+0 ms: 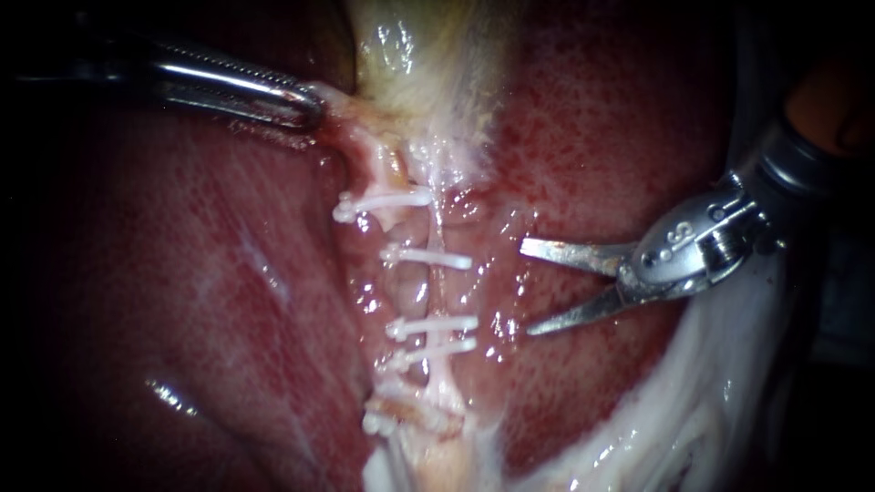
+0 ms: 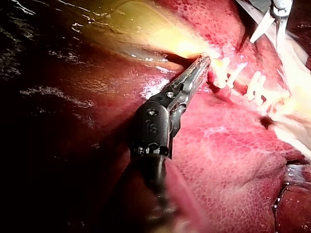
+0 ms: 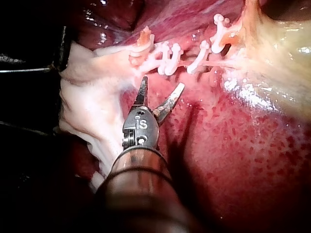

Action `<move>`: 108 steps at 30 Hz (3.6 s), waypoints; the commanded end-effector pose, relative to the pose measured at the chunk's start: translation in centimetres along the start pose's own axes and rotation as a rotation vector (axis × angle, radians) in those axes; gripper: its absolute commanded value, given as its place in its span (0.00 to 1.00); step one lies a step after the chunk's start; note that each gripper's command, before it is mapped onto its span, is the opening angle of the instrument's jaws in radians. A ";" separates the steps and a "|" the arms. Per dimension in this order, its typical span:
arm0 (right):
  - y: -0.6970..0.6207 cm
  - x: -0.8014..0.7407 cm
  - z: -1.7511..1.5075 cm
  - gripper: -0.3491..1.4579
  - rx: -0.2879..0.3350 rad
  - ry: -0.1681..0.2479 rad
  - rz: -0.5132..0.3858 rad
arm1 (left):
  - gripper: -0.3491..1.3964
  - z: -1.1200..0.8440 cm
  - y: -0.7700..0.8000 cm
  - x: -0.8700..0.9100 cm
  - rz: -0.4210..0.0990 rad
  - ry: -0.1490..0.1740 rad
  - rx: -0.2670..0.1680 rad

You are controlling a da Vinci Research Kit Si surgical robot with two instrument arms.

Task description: Go to the cutting position right tube

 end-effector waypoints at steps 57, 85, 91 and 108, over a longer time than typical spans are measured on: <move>0.09 0.22 1.26 0.85 0.564 0.225 0.386 | 0.00 -0.52 0.23 0.34 -0.002 0.019 0.029; -0.02 0.48 1.53 0.78 0.645 0.339 0.429 | 0.00 -0.50 0.23 0.34 -0.002 0.019 0.030; -0.09 0.66 1.43 0.78 0.662 0.359 0.434 | 0.00 -0.51 0.23 0.34 -0.002 0.019 0.030; -0.09 0.71 1.39 0.79 0.666 0.366 0.437 | 0.00 -0.51 0.23 0.34 -0.002 0.019 0.030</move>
